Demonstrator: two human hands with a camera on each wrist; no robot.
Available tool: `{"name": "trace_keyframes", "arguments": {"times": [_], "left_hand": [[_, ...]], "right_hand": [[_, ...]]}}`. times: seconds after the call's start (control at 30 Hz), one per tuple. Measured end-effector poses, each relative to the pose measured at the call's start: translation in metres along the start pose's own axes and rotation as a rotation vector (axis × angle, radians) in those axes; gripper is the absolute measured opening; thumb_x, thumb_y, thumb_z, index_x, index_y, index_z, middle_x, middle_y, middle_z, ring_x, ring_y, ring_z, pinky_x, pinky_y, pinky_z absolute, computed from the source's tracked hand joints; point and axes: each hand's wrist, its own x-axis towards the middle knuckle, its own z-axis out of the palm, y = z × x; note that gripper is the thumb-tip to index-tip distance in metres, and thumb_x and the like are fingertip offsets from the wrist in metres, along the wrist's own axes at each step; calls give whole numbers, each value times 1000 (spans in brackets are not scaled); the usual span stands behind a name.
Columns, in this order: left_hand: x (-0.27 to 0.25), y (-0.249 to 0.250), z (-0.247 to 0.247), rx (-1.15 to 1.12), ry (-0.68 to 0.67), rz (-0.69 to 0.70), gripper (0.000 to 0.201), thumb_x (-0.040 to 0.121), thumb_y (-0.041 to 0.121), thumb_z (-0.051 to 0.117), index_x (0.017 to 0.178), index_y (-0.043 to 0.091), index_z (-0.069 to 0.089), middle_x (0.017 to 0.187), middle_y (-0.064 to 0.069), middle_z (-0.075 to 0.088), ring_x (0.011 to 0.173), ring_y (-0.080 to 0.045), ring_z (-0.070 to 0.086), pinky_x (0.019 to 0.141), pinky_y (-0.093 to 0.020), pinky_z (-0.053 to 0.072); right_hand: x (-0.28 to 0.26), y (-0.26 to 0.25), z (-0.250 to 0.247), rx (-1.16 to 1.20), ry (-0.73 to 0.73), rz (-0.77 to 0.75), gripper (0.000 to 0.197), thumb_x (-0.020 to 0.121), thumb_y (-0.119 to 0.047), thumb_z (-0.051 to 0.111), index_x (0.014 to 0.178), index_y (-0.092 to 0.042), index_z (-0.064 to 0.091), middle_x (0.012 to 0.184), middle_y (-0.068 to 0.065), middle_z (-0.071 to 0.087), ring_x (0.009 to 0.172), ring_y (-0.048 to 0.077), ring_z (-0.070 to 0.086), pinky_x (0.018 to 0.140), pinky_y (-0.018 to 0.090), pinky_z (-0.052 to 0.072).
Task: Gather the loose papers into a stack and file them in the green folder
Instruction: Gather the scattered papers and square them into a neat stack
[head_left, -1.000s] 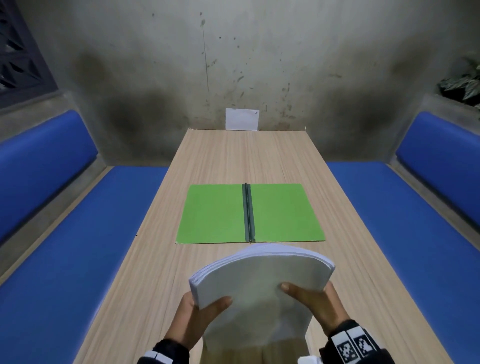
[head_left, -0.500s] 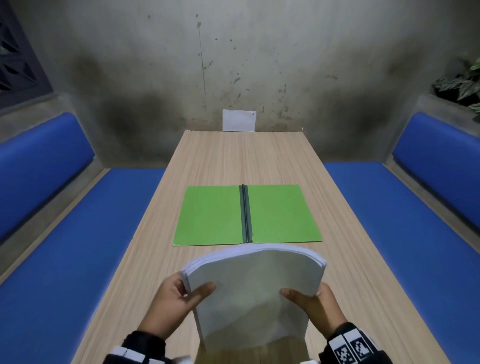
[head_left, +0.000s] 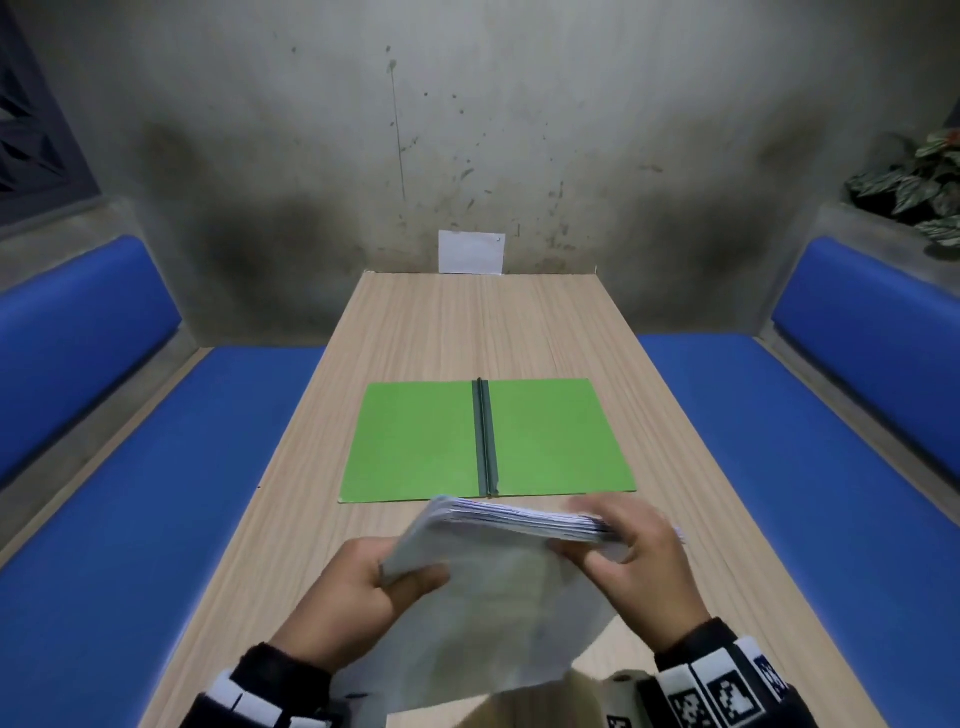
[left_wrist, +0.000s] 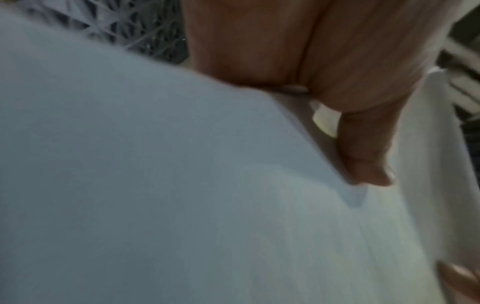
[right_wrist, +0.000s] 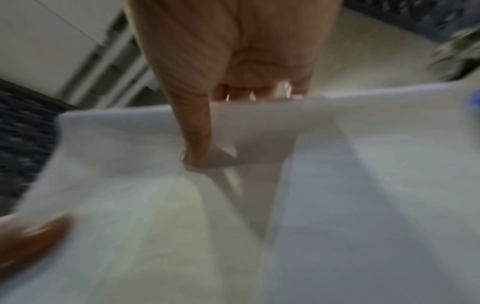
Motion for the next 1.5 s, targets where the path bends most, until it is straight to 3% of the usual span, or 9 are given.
{"name": "trace_keyframes", "arguments": {"times": [0.1,0.23,0.43,0.6,0.8,1.07,1.2,1.3,1.5], "left_hand": [[-10,-11,-15,-255,32,-137,8,72,20,75,72,12,76,74,0,77,71,-15,70,59,-20,53],[-23,-30,-35,-417,17,-142,75,31,53,87,94,15,73,93,-1,77,90,-17,72,69,-19,58],[-20,-32,-17,-452,37,-168,28,70,28,77,93,14,69,89,5,78,85,-9,72,62,-12,54],[-13,-29,5,-432,207,-117,7,82,19,65,80,21,71,71,20,75,65,3,67,56,-7,50],[-15,-62,36,-297,258,-51,89,49,71,69,124,24,57,120,13,62,95,24,54,76,3,43],[-5,-68,42,-526,421,-220,32,62,44,79,82,21,69,74,-3,76,80,-20,71,59,-20,52],[-8,-48,35,-507,442,-134,17,70,30,77,82,26,68,72,16,75,77,-9,68,63,-16,51],[-9,-52,32,-449,435,-31,74,43,69,76,107,34,59,97,22,71,95,9,62,71,-5,50],[-2,-51,41,-477,591,-76,74,53,78,60,113,36,56,113,17,60,105,6,55,99,-35,42]], "right_hand": [[-6,27,-12,-7,61,370,97,48,-63,76,133,-38,37,141,-7,40,129,15,39,108,44,36],[-18,50,-18,587,-146,613,132,31,-57,86,142,-19,26,145,1,41,133,14,39,111,38,33],[-21,36,-5,801,-202,671,77,19,-37,92,87,-7,71,86,9,77,81,25,71,70,34,56],[-20,7,-2,709,164,482,34,67,4,75,77,-27,64,60,-22,71,53,-12,61,53,4,49],[-56,31,38,603,34,542,75,42,-42,87,107,-14,64,97,-6,73,79,-6,65,62,1,48],[-42,32,44,812,113,708,17,79,8,63,78,-8,68,52,-6,71,59,11,66,47,6,49],[-33,20,33,861,192,542,32,51,-29,87,76,-15,72,60,-11,73,58,5,66,51,8,51],[-36,25,29,760,155,478,50,49,-42,86,90,-27,64,80,-10,74,75,2,65,61,8,51],[-31,30,38,684,207,579,70,37,-82,61,89,-35,57,99,-4,62,91,17,60,75,26,45]]}}
